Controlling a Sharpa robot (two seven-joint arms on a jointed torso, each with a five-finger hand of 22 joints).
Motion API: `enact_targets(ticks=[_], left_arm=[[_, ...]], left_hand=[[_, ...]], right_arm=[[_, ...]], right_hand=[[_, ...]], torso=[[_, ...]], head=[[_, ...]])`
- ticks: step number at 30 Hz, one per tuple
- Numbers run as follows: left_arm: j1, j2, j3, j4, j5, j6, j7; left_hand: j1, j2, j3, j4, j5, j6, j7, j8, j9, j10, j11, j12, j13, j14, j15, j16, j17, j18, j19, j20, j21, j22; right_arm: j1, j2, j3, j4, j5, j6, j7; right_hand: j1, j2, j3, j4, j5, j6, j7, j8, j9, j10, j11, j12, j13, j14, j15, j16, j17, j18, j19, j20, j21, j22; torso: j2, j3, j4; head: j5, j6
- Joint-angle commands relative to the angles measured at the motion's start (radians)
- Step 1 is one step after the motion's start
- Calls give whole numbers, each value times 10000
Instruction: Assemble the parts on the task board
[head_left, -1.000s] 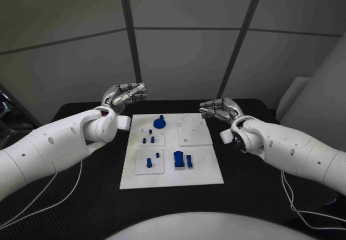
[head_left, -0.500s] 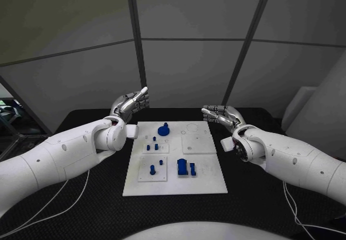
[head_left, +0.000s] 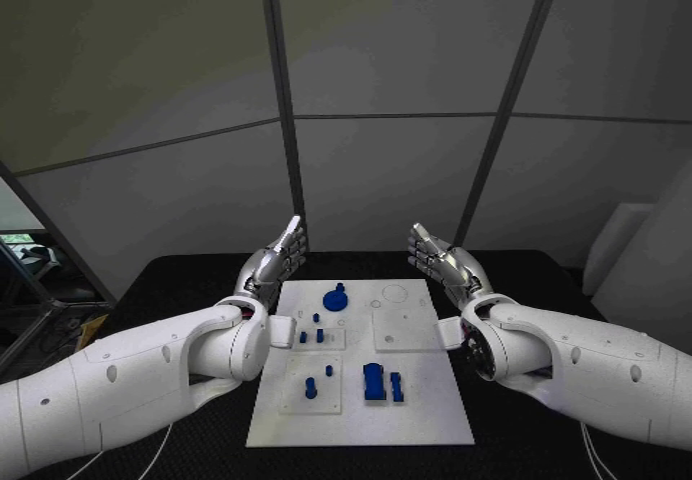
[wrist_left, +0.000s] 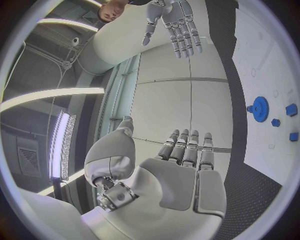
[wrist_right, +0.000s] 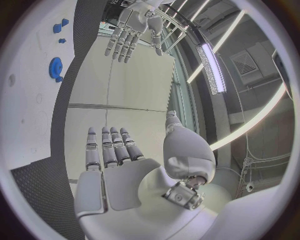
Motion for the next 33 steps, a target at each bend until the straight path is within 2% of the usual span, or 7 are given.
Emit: enact_targets(ticks=[1, 2, 3, 11, 28, 32, 33], left_arm=[[63, -84, -58, 350, 113, -1540, 534], [72, -104, -80, 428, 119, -1630, 552], [79, -120, -96, 488, 123, -1699, 566], [88, -140, -117, 564, 128, -1787, 585], [88, -140, -117, 564, 128, -1787, 585], [88, -140, -117, 564, 128, -1787, 585], [88, -140, -117, 564, 128, -1787, 585]], left_hand=[[-1715, 4, -84, -25, -114, -999, -218, -80, -25, -1057, -312, -60, -23, -968, -376, -59, -26, -674, -660, -367, -59, -480], [-1857, 4, -84, -25, -114, -1083, -218, -80, -25, -1149, -312, -60, -23, -1051, -376, -59, -26, -674, -725, -380, -59, -519], [-1994, 4, -84, -25, -114, -1161, -218, -80, -25, -1231, -312, -60, -23, -1129, -376, -59, -26, -674, -777, -1105, -59, -557], [-2884, 4, -84, -25, -114, -1678, -218, -80, -25, -1781, -312, -60, -23, -1632, -376, -59, -26, -674, -1150, -1105, -59, -1493], [-4128, 4, -84, -25, -114, -2387, -218, -80, -25, -2519, -312, -60, -23, -2325, -376, -59, -26, -674, -2082, -1105, -59, -1493], [-4301, 4, -84, -25, -114, -3123, -218, -80, -25, -3293, -312, -60, -23, -3036, -376, -59, -26, -674, -2082, -1105, -59, -1493], [-4358, 4, -84, -25, -114, -3123, -218, -80, -25, -3293, -312, -60, -23, -3036, -376, -59, -26, -674, -2082, -1105, -59, -1493]], right_arm=[[116, -141, -80, 408, 1359, -1502, 772], [141, -177, -107, 500, 1438, -1588, 807], [160, -204, -128, 571, 1500, -1655, 834], [186, -239, -155, 663, 1580, -1742, 868], [186, -239, -155, 663, 1580, -1742, 868], [186, -239, -155, 663, 1580, -1742, 868], [186, -239, -155, 663, 1580, -1742, 868]], right_hand=[[-1907, -54, 551, -19, -74, -1161, -267, -76, -36, -1275, -256, -71, -22, -1250, -117, -53, -40, -994, -1104, -1008, -121, -349], [-2054, -54, 551, -19, -74, -1254, -267, -76, -36, -1374, -256, -71, -22, -1353, -117, -53, -40, -994, -1190, -1008, -121, -377], [-2207, -54, 551, -19, -74, -1345, -267, -76, -36, -1480, -256, -71, -22, -1451, -117, -53, -40, -994, -1272, -1008, -121, -1093], [-3205, -54, 551, -19, -74, -1953, -267, -76, -36, -2146, -256, -71, -22, -2108, -117, -53, -40, -994, -1833, -1008, -121, -1093], [-4601, -54, 551, -19, -74, -2779, -267, -76, -36, -3066, -256, -71, -22, -3006, -117, -53, -40, -994, -2628, -1008, -121, -1093], [-4808, -54, 551, -19, -74, -2926, -267, -76, -36, -3221, -256, -71, -22, -3168, -117, -53, -40, -994, -3450, -1008, -121, -1093], [-4873, -54, 551, -19, -74, -3640, -267, -76, -36, -3241, -256, -71, -22, -3191, -117, -53, -40, -994, -3450, -1008, -121, -1093]], torso=[[139, 75, 94], [141, 76, 95], [141, 76, 95], [141, 76, 95], [141, 76, 95], [141, 76, 95], [141, 76, 95]], head=[[-10, 160], [-11, 166], [-11, 166], [-11, 166], [-11, 166], [-11, 166], [-11, 166]])
